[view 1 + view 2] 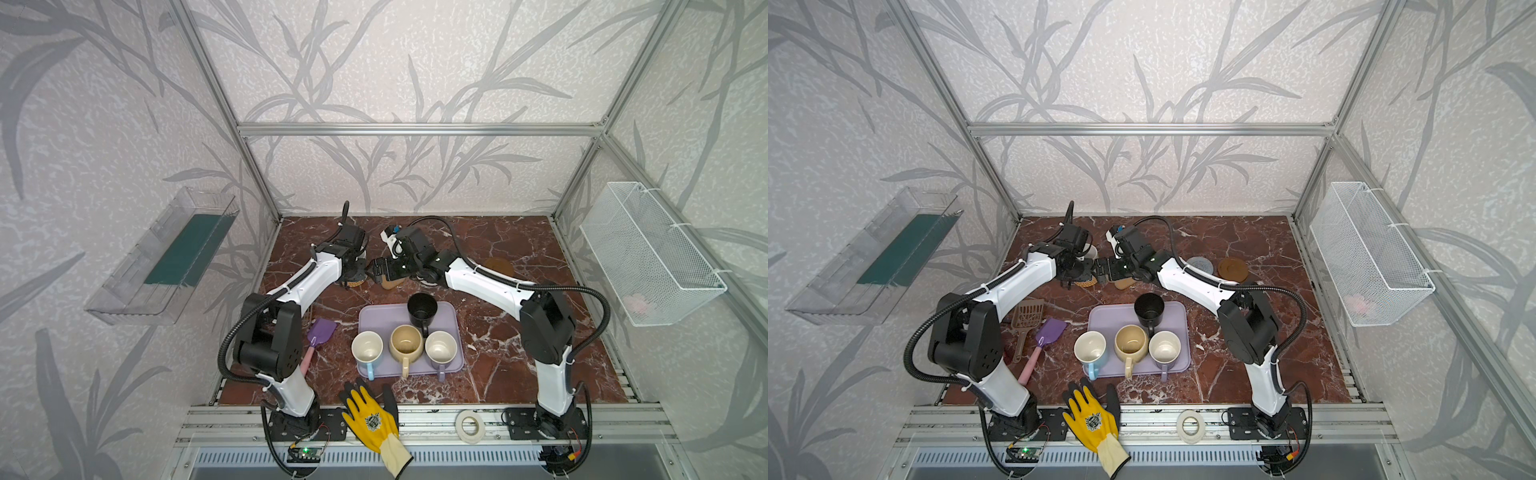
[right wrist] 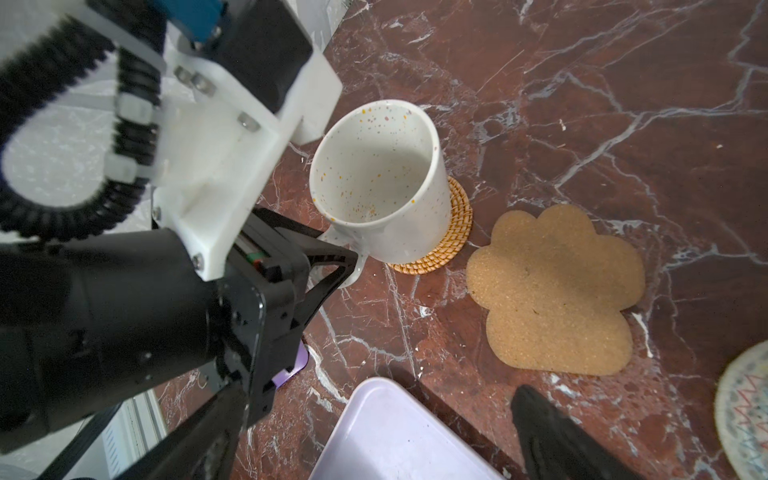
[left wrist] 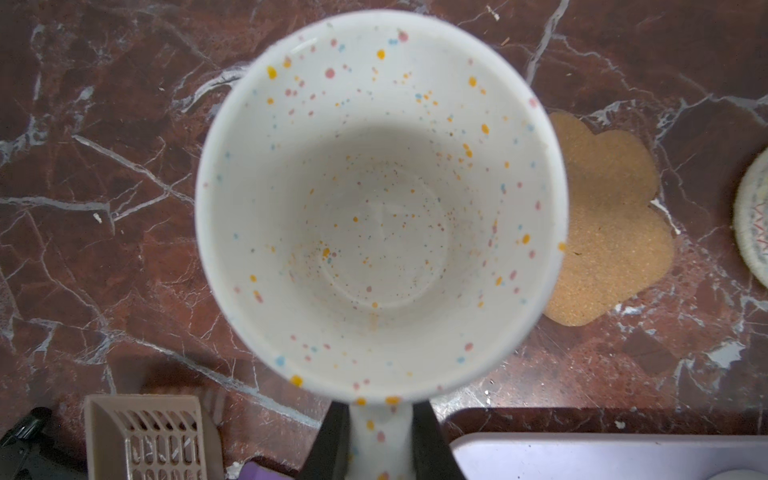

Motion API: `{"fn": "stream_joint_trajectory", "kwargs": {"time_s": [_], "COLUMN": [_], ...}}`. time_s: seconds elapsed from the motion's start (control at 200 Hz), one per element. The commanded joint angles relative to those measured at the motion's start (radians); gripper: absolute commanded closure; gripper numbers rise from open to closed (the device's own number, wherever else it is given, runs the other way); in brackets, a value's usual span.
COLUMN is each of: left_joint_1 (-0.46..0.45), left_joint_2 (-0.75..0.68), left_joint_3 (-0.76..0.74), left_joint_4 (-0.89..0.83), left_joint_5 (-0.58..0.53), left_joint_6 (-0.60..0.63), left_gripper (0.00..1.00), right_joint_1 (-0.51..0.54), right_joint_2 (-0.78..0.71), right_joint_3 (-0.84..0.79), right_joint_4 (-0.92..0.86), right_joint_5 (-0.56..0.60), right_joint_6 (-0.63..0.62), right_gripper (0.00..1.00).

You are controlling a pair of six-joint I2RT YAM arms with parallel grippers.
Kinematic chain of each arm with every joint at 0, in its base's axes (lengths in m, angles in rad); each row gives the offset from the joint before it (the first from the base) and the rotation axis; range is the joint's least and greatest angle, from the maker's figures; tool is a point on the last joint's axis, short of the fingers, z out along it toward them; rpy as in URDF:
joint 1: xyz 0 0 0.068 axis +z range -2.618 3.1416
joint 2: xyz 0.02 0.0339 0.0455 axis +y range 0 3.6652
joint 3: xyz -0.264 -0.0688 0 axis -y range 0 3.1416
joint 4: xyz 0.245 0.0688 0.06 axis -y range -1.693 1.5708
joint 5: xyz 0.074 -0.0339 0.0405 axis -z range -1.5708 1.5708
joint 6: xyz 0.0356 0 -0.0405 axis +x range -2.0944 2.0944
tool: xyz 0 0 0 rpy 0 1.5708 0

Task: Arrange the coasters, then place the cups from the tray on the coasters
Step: 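Lower the speckled mug onto the rattan coaster and open the left gripper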

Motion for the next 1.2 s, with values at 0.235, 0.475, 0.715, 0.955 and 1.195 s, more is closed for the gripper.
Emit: {"fn": "stream_joint_trajectory", "kwargs": {"time_s": [0.235,0.475,0.715,0.955,1.195], "left_joint_1": [0.028,0.030,0.030,0.031,0.031], "left_joint_2": [0.013,0.014,0.005,0.018,0.007], "left_joint_3": [-0.024,-0.038,-0.075,-0.090,-0.124], "left_joint_4": [0.132,0.159,0.181,0.146,0.141], "left_joint_5": [0.013,0.013,0.016,0.044,0.068], "left_joint_6": [0.020,0.016,0.006,-0.012,-0.021], "left_gripper": [1.00,1.00,1.00,1.00,0.92], "right_joint_1": [-0.030,-0.032,-0.032,-0.032,-0.032], "right_joint_2": [0.015,0.013,0.017,0.019,0.018], "right_joint_3": [0.001,-0.022,-0.036,-0.051,-0.054], "right_joint_4": [0.036,0.043,0.049,0.054,0.054], "right_joint_5": [-0.055,-0.061,-0.073,-0.086,-0.088], "right_joint_6": [-0.005,-0.011,-0.003,0.007,0.014], "right_gripper": [0.01,0.01,0.01,0.01,0.01]}}
